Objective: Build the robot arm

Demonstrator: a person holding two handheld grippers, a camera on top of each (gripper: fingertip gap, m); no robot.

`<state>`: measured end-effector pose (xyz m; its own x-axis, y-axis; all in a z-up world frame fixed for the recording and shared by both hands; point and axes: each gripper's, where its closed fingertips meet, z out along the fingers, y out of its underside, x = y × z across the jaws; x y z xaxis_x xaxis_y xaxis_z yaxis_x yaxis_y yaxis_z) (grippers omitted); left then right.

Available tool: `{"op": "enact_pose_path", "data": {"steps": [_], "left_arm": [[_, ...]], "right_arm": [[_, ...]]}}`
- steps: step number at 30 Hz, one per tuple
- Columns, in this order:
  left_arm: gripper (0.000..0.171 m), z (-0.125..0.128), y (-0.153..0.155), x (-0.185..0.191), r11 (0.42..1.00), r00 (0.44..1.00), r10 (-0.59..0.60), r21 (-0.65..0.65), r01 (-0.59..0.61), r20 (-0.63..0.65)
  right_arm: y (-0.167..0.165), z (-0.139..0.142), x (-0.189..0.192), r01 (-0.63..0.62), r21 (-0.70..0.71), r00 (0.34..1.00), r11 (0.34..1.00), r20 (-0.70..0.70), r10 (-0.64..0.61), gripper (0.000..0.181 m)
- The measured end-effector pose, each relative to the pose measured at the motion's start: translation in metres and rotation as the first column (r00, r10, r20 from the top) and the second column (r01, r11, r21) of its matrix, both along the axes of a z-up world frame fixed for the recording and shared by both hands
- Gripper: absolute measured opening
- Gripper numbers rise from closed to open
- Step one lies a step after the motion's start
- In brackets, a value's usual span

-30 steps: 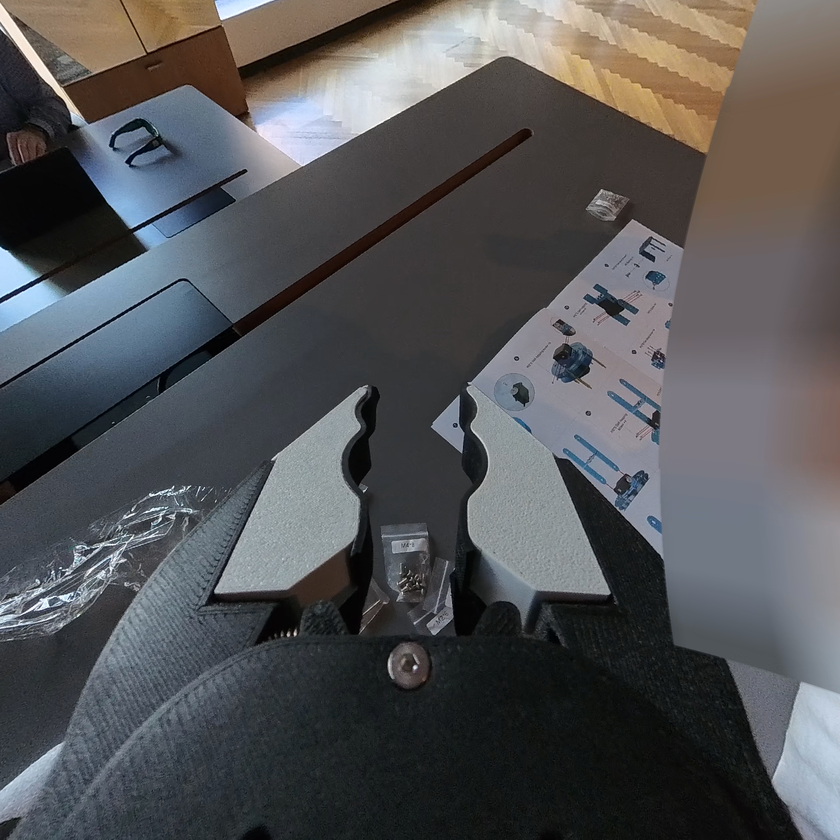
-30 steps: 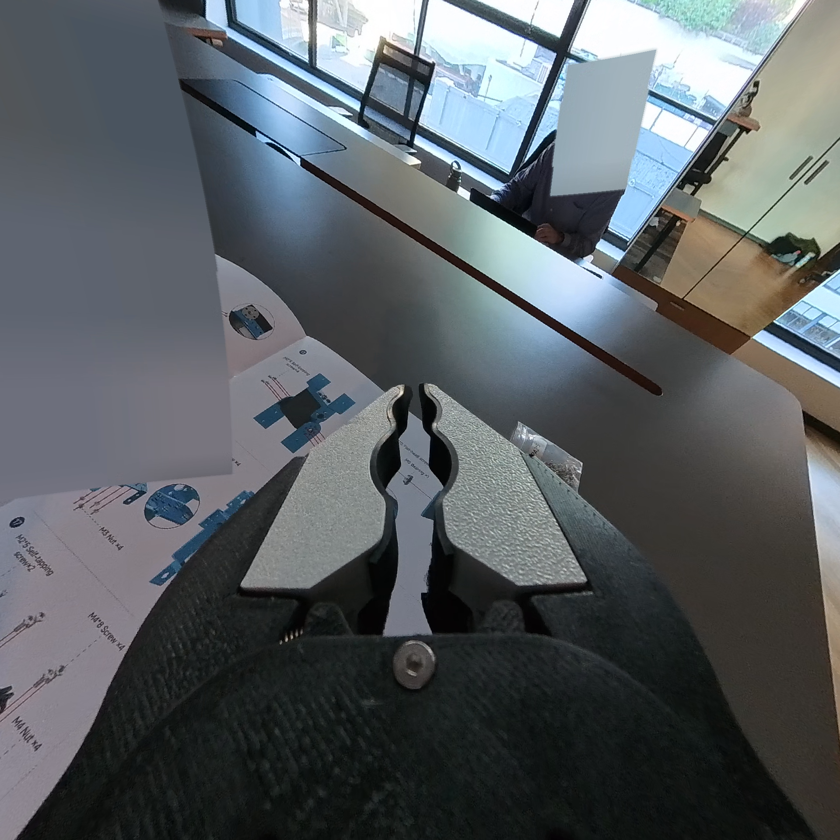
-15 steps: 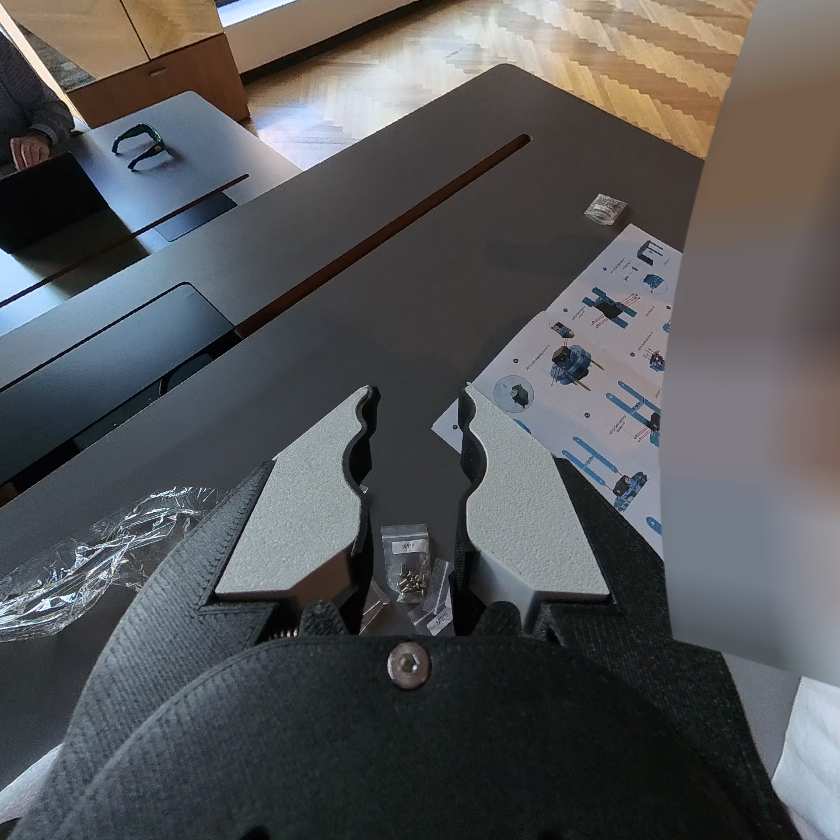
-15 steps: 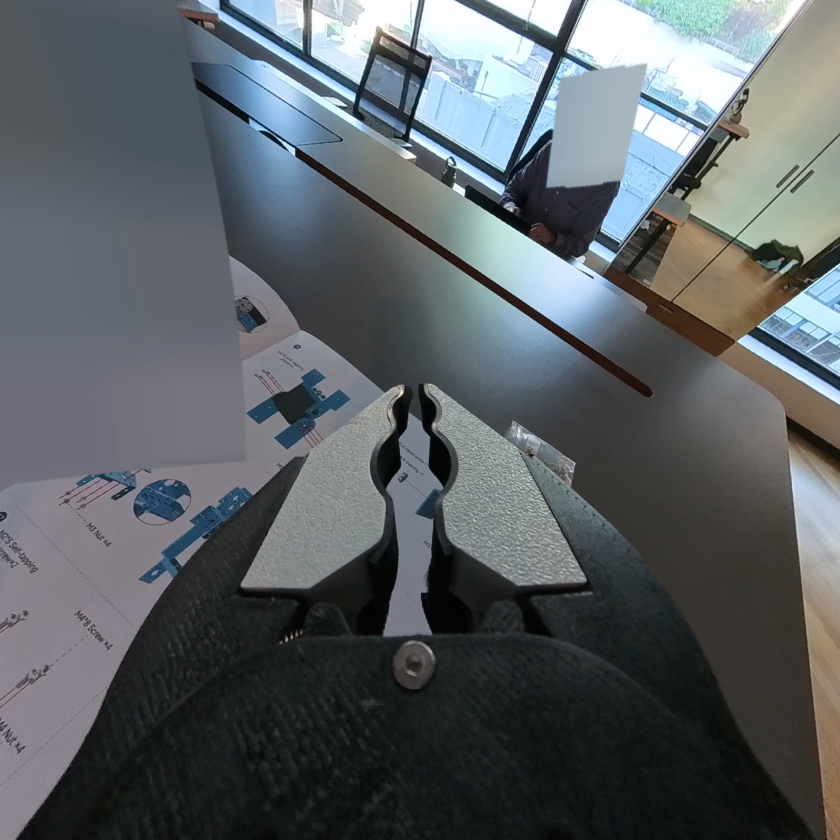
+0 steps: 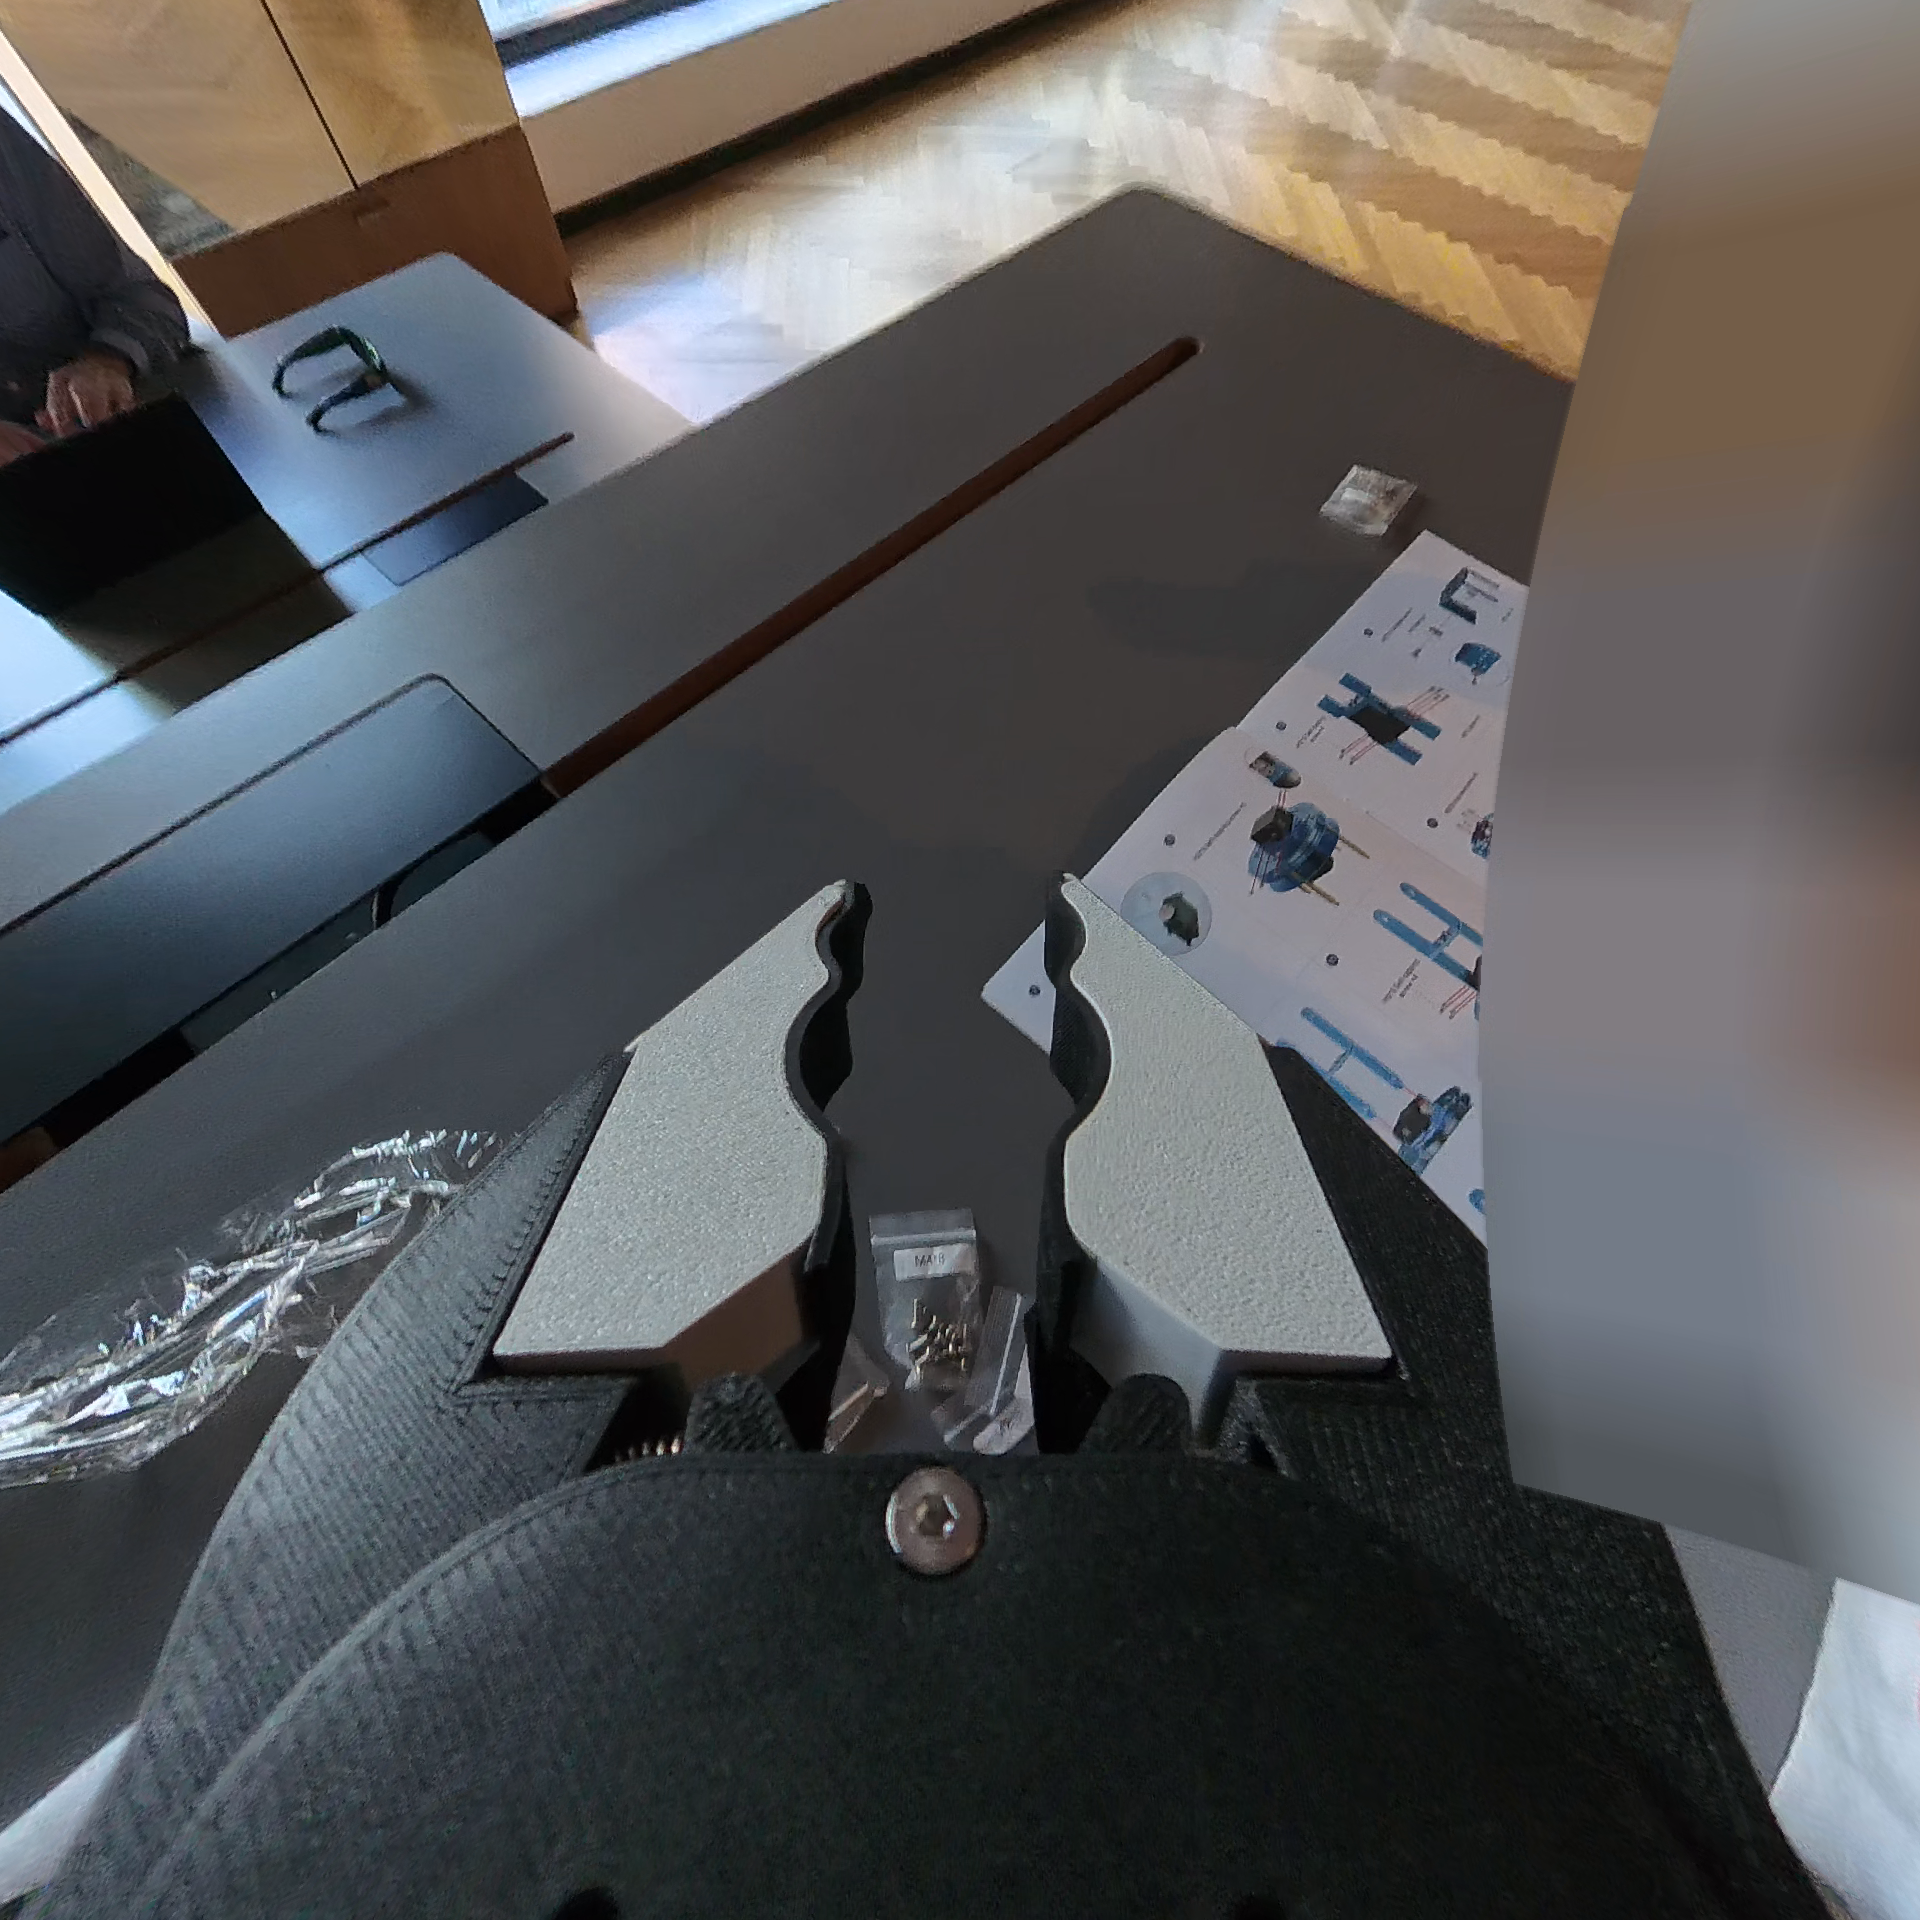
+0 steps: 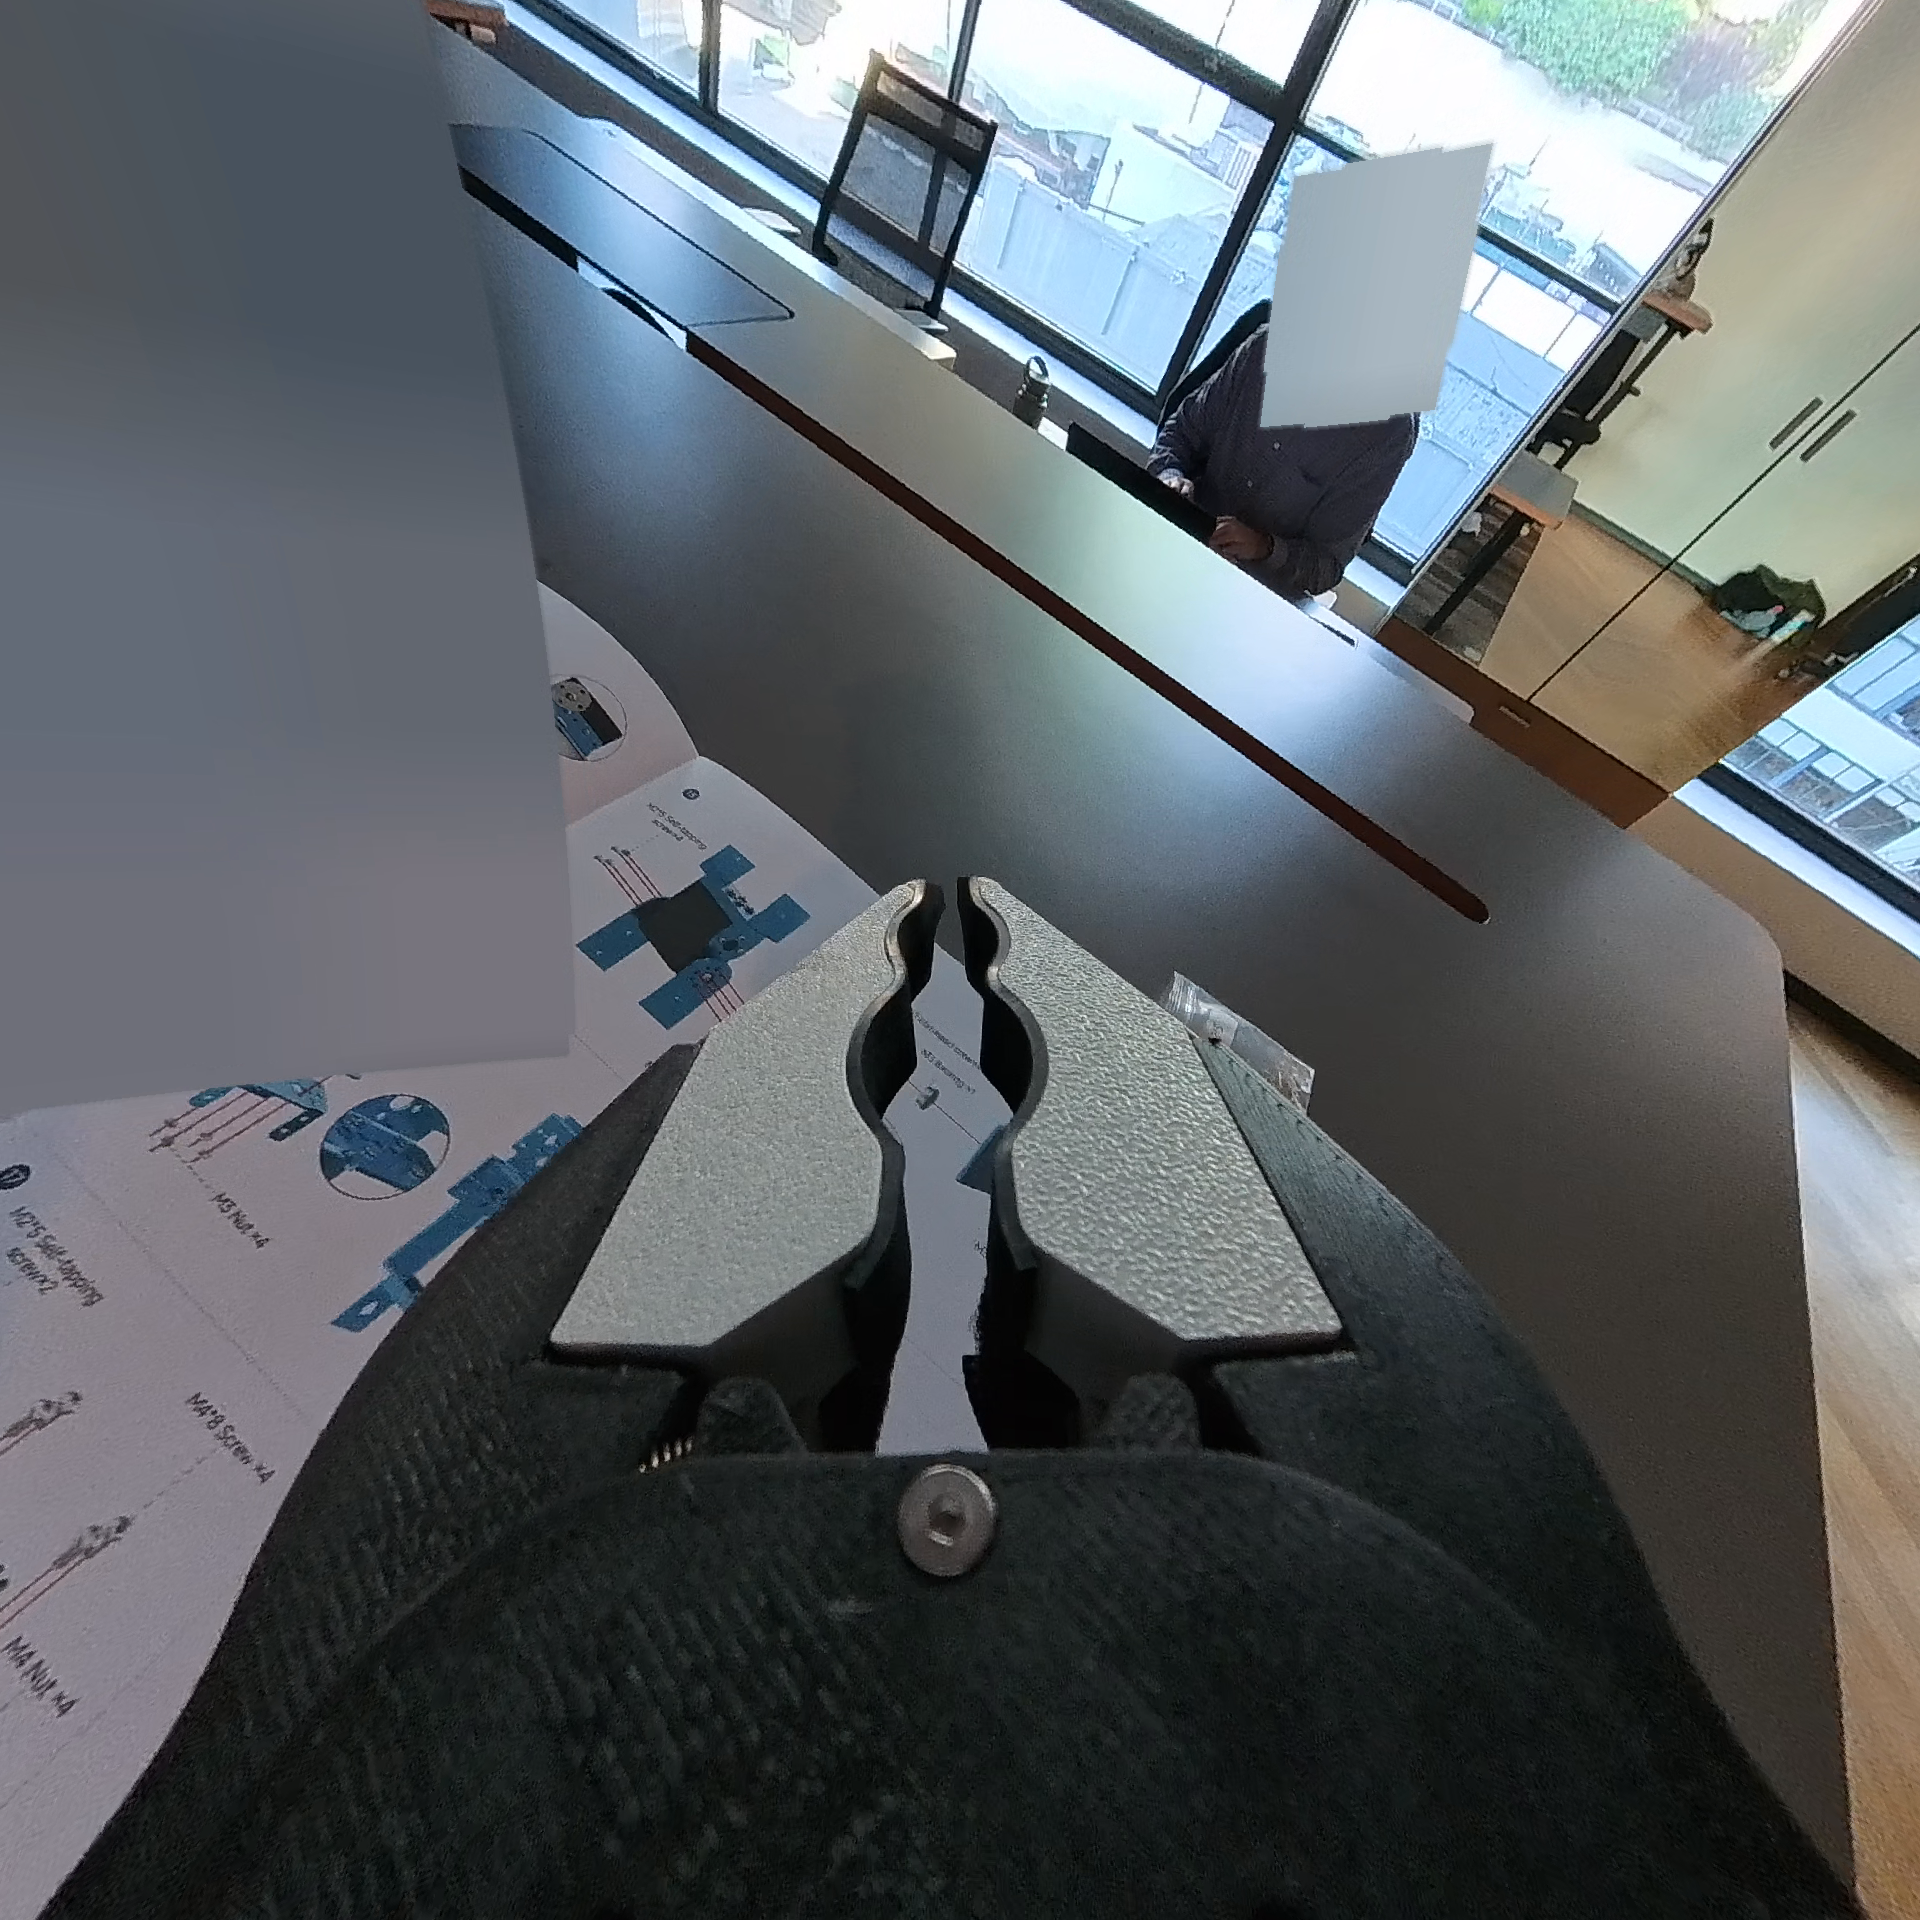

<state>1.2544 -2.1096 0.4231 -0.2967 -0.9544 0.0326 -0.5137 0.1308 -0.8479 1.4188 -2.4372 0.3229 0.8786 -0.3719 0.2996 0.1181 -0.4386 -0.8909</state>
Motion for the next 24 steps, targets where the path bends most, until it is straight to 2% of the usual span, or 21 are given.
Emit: {"op": "enact_pose_path", "data": {"steps": [8,10,13,16,19,22,24], "left_arm": [[0.039,0.04,-0.027,-0.018,0.998,0.989,-0.059,-0.022,0.062,0.139],[0.046,0.042,-0.031,-0.03,1.0,0.992,-0.018,-0.021,0.021,0.127],[0.05,0.045,-0.037,-0.066,1.0,0.992,0.016,0.011,-0.018,0.126],[0.052,0.043,-0.029,-0.114,0.995,0.988,0.097,0.005,-0.098,0.119],[0.049,0.036,-0.017,-0.17,0.987,0.968,0.159,-0.055,-0.151,0.195],[0.048,0.021,-0.017,-0.208,0.992,0.955,0.094,-0.102,-0.067,0.281],[0.053,0.001,-0.012,-0.224,0.989,0.965,0.072,-0.142,-0.037,0.253]], "right_arm": [[0.017,0.028,-0.033,-0.078,0.045,0.995,0.996,0.073,0.075,0.004],[0.023,0.029,-0.037,-0.086,0.043,0.992,0.995,0.092,0.082,0.004],[0.027,0.028,-0.038,-0.09,0.03,0.992,0.996,0.096,0.086,0.004],[0.03,0.034,-0.053,-0.15,0.079,0.988,0.986,0.035,0.148,0.004],[0.033,0.039,-0.067,-0.185,0.082,0.983,0.979,0.011,0.185,0.006],[0.045,0.042,-0.089,-0.23,0.051,0.973,0.972,0.008,0.23,0.006],[0.062,0.044,-0.115,-0.3,0.038,0.954,0.953,-0.01,0.3,0.007]]}}
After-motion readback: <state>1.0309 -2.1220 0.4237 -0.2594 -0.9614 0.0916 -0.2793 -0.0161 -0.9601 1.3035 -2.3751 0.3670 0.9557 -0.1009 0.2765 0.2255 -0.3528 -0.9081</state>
